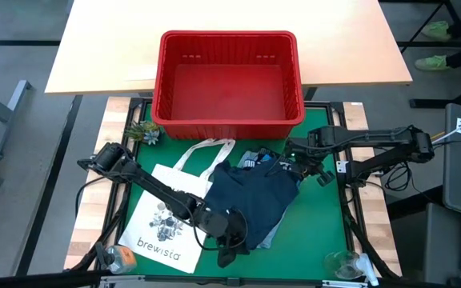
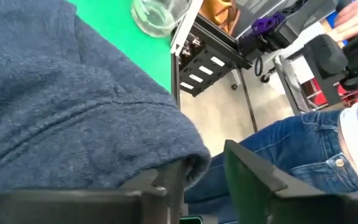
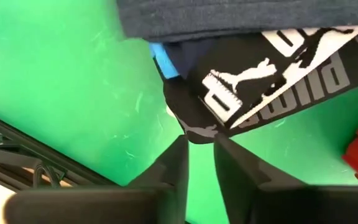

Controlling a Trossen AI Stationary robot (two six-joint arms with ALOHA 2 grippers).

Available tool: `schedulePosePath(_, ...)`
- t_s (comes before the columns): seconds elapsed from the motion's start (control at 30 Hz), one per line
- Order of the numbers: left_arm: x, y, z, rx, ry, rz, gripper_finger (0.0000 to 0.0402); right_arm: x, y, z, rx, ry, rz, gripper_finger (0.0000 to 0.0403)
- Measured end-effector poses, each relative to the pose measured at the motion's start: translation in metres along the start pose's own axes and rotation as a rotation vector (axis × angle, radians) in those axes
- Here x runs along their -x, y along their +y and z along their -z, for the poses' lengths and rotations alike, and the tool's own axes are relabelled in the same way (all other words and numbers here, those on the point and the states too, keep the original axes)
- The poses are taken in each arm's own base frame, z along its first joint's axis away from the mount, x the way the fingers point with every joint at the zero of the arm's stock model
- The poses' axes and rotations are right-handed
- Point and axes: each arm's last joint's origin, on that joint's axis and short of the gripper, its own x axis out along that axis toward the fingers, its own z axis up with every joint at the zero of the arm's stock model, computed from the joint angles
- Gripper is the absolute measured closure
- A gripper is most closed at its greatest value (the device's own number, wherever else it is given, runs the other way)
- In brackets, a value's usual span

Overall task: Fold Laundry from Bin
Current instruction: Fold the gray short

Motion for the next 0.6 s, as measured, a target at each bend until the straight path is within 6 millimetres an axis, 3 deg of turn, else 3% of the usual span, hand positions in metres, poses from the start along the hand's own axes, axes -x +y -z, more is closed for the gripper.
schedulePosePath(0.27, 0.0028, -0.0004, -0.0056, 0.004, -0.017, 0.011, 0.0259, -0.0001, -0.0007, -0.0002, 0.0, 0.006, 0.014, 0.0273)
schedulePosePath(0.6, 0.006, -0.0009, -0.0049, 0.005, 0.049, 0.036, 0.0257, -0.0001, -0.0016, -0.0025, 0.002, -0.029, 0.01, 0.0271)
